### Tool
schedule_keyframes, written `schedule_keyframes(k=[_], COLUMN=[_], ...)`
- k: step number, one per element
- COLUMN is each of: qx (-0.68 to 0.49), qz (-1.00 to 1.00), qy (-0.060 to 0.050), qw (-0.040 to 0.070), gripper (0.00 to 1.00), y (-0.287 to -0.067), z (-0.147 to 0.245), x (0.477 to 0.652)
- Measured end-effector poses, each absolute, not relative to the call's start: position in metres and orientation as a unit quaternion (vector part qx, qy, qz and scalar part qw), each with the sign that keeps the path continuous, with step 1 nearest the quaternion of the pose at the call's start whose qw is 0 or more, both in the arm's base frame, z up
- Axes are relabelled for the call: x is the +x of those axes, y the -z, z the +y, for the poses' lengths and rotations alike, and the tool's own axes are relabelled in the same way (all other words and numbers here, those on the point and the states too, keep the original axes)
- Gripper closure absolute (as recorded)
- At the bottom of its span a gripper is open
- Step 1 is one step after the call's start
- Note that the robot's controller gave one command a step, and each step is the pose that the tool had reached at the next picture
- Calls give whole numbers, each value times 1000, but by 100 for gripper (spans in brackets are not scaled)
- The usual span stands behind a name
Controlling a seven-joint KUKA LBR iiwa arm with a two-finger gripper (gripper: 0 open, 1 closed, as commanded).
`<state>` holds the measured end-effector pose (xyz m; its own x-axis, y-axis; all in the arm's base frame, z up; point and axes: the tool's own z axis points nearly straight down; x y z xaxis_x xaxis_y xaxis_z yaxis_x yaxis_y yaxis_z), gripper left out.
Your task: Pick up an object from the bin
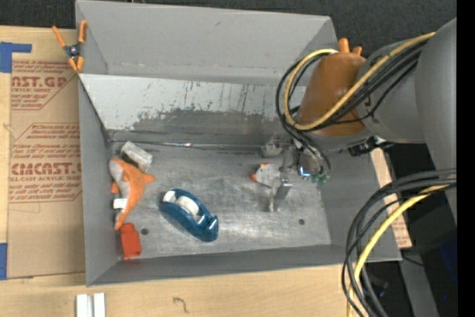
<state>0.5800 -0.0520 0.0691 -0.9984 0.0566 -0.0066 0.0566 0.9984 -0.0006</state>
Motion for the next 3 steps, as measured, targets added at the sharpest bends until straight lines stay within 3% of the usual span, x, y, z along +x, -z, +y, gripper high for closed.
schedule_keyframes(k=[1, 3], qx=[128, 128], qz=[992, 992], qy=[1, 1], qw=[6, 5], gripper=[100, 100], y=[-73, -74], z=[-41, -41], x=[586, 586])
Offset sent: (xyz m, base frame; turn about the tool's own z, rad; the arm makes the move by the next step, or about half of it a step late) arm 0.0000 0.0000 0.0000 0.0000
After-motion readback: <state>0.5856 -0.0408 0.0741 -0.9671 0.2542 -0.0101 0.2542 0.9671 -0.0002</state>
